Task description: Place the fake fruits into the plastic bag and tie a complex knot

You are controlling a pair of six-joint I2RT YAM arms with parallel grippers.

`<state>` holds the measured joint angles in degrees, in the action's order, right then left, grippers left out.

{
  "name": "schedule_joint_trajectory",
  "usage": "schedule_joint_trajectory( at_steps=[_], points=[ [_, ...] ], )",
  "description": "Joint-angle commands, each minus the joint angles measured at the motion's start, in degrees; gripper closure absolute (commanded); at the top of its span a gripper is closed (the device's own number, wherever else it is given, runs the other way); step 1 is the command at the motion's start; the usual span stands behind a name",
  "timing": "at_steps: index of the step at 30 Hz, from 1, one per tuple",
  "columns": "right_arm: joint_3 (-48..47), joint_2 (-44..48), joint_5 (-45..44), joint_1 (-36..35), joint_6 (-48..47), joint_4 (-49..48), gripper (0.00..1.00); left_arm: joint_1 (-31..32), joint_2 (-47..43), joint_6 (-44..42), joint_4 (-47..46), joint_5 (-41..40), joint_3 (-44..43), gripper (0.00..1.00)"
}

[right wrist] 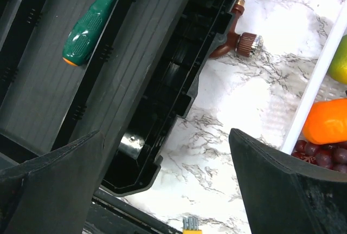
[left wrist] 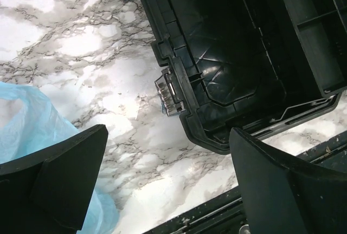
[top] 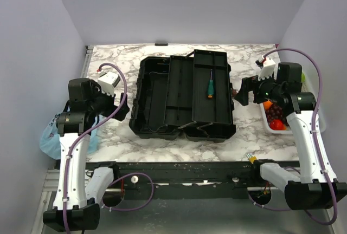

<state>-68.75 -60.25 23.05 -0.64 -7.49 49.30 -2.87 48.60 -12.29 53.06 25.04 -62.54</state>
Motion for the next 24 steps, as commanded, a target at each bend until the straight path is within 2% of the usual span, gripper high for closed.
schedule_joint_trajectory(
  at_steps=[1,3,7,13,18,22,24],
  points=[
    [-3.04,-1.26,2.07,0.24,-0.14,1.32,0.0,0.18,2.21,-8.38,3.04,5.0,-4.13,0.01],
    [-3.82,-1.88,2.51,0.25,0.64,1.1,0.0,0.9,4.39,-16.83,9.79,14.19,-7.83,0.01],
    [-4.46,-3.06,3.99,0.25,1.92,0.48,0.0,9.31,7.33,-25.3,16.41,18.06,-11.1,0.02],
    [-4.97,-4.15,4.15,1.52,2.39,-0.09,0.0,28.94,4.69,-30.83,15.83,13.22,-8.6,0.02],
    [-5.97,-5.56,4.7,2.54,2.91,-0.25,0.0,51.25,3.05,-27.54,14.18,8.16,-3.82,0.02],
    [-6.91,-6.37,4.96,3.26,2.92,-0.21,0.0,71.04,0.85,-24.84,7.4,-2.92,2.77,0.02],
    [-7.01,-6.21,4.75,3.67,2.67,-0.02,0.0,77.34,1.45,-26.91,3.5,-10.13,5.04,0.03]
  ],
)
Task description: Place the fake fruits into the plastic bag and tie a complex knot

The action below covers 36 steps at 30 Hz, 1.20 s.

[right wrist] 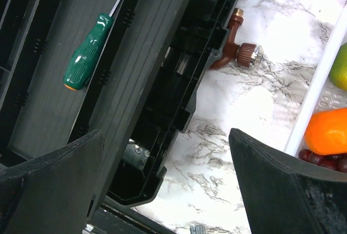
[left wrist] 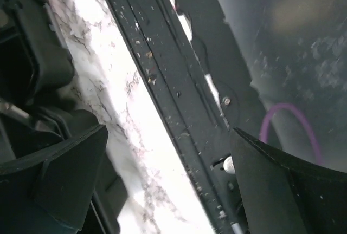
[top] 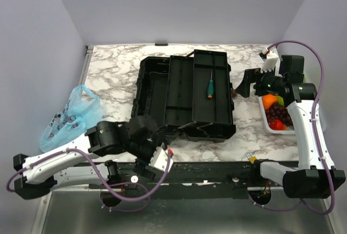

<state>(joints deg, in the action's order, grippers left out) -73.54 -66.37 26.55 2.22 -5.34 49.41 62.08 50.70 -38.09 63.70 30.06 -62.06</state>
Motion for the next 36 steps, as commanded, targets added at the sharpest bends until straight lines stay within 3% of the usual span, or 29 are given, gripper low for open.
schedule_joint_trajectory(
  at_steps=[1,6,11,21,28,32,36],
  points=[
    [-2.13,0.03,1.13,0.98,0.47,-0.12,0.0,14.02,0.65,-2.57,-8.13,-17.72,4.74,0.04],
    [-1.34,0.25,1.91,1.71,0.84,-0.02,0.0,20.67,6.09,-19.18,-14.16,-27.97,5.58,0.04],
    [-2.22,0.01,1.68,2.39,0.96,0.2,0.0,22.65,12.54,-34.41,-20.75,-30.9,8.28,0.01],
    [-2.84,0.06,0.7,2.97,1.0,0.51,0.0,22.25,28.96,-45.21,-23.46,-34.98,4.34,0.02],
    [-3.34,0.1,-0.44,3.28,0.98,0.69,0.0,15.45,35.65,-46.2,-23.2,-37.9,3.12,0.03],
    [-3.71,-0.63,-0.19,3.43,1.58,0.44,0.0,9.26,35.24,-52.55,-30.44,-40.56,6.78,0.02],
    [-3.89,-1.65,0.28,3.61,2.17,-0.08,0.0,4.42,37.01,-53.92,-34.57,-40.0,4.39,0.02]
  ],
)
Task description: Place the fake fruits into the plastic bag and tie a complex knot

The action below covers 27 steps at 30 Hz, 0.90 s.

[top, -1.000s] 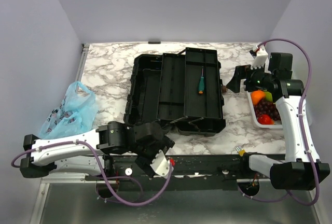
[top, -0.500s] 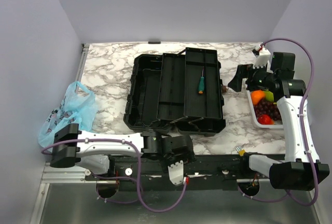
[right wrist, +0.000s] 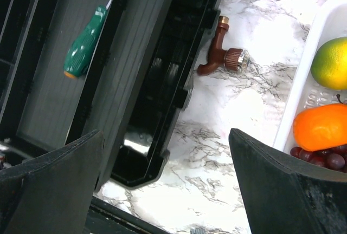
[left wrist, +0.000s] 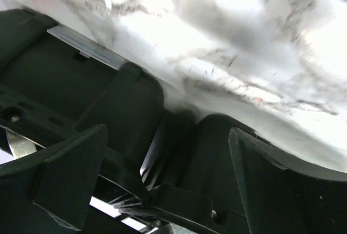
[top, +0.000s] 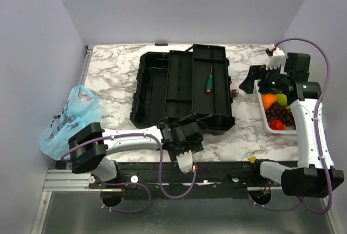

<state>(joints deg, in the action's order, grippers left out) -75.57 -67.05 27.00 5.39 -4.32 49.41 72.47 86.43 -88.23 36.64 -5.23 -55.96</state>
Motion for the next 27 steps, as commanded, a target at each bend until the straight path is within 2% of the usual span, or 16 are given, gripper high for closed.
schedule_joint_trajectory(
  at_steps=[1,8,14,18,23,27],
  points=[
    [-1.94,-1.15,-0.23,0.57,1.15,-0.09,0.0,-7.27,1.83,-4.62,-9.19,-4.65,-2.16,0.02],
    [-2.29,-2.07,-0.8,0.61,1.06,-0.23,0.0,-17.31,7.44,-10.88,-14.63,-3.18,-6.87,0.02],
    [-2.73,-2.91,-1.16,0.63,0.98,-0.31,0.0,-24.14,12.84,-11.34,-15.97,0.33,-13.78,0.02],
    [-2.92,-3.09,-1.12,0.6,0.89,-0.32,0.0,-28.59,14.35,-13.35,-18.17,1.87,-15.36,0.02],
    [-3.0,-3.44,-0.57,0.59,1.24,-0.75,0.0,-30.45,16.65,-10.08,-18.45,3.01,-20.29,0.02],
    [-4.24,-3.05,-0.65,0.61,0.32,-0.31,0.0,-29.5,10.99,-6.68,-12.15,5.91,-18.25,0.02]
  ],
)
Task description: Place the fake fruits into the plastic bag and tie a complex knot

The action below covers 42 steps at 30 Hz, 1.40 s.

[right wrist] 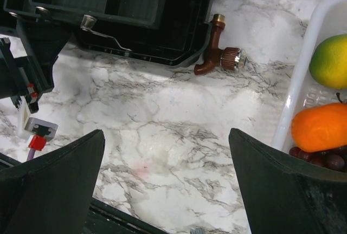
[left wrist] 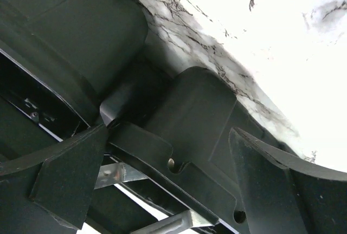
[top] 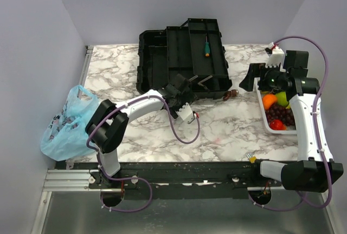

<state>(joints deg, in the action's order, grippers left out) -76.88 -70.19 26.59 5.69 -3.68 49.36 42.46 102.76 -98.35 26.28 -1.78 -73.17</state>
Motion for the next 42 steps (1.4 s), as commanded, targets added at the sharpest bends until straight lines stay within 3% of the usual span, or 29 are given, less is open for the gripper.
schedule_joint_trajectory(
  at_steps=[1,5,11,14,16,23,27,32,37,39,42],
  points=[
    [-3.26,0.34,-0.15,0.29,-0.72,-0.05,0.0,1.04,-8.48,4.87,1.25,4.12,0.57,0.02],
    [-4.7,0.59,1.47,0.28,-1.68,0.12,0.0,2.58,-21.14,14.01,17.46,11.76,3.11,0.02],
    [-6.27,0.67,5.32,0.3,-1.84,-0.04,0.0,0.61,-34.03,38.81,33.69,20.88,0.24,0.02],
    [-6.27,0.37,6.84,0.31,-2.74,0.42,0.0,-7.01,-38.89,49.29,37.99,24.83,-0.63,0.02],
    [-6.13,-0.15,8.05,0.28,-3.29,0.92,0.0,-16.71,-41.7,53.61,38.53,25.54,0.66,0.02],
    [-5.75,-1.43,10.56,0.33,-4.82,2.6,0.0,-54.76,-44.21,51.69,41.78,25.67,4.66,0.02],
    [-5.38,-1.66,11.51,0.28,-5.56,2.98,0.0,-68.49,-40.16,49.28,35.88,19.02,8.58,0.02],
    [-5.68,-1.79,11.9,0.34,-6.16,3.45,0.0,-76.48,-30.4,48.82,29.49,12.7,11.18,0.02],
    [-6.58,-2.14,12.9,0.31,-6.97,4.62,0.0,-77.0,-23.93,47.87,23.22,8.44,15.54,0.02],
    [-6.53,-1.94,13.26,0.28,-7.66,5.27,0.0,-76.92,-21.64,48.83,24.6,9.75,15.53,0.12],
    [-5.96,-1.55,14.41,0.29,-8.98,6.42,0.0,-76.25,-19.33,50.14,28.46,12.96,15.2,0.4]
  ],
)
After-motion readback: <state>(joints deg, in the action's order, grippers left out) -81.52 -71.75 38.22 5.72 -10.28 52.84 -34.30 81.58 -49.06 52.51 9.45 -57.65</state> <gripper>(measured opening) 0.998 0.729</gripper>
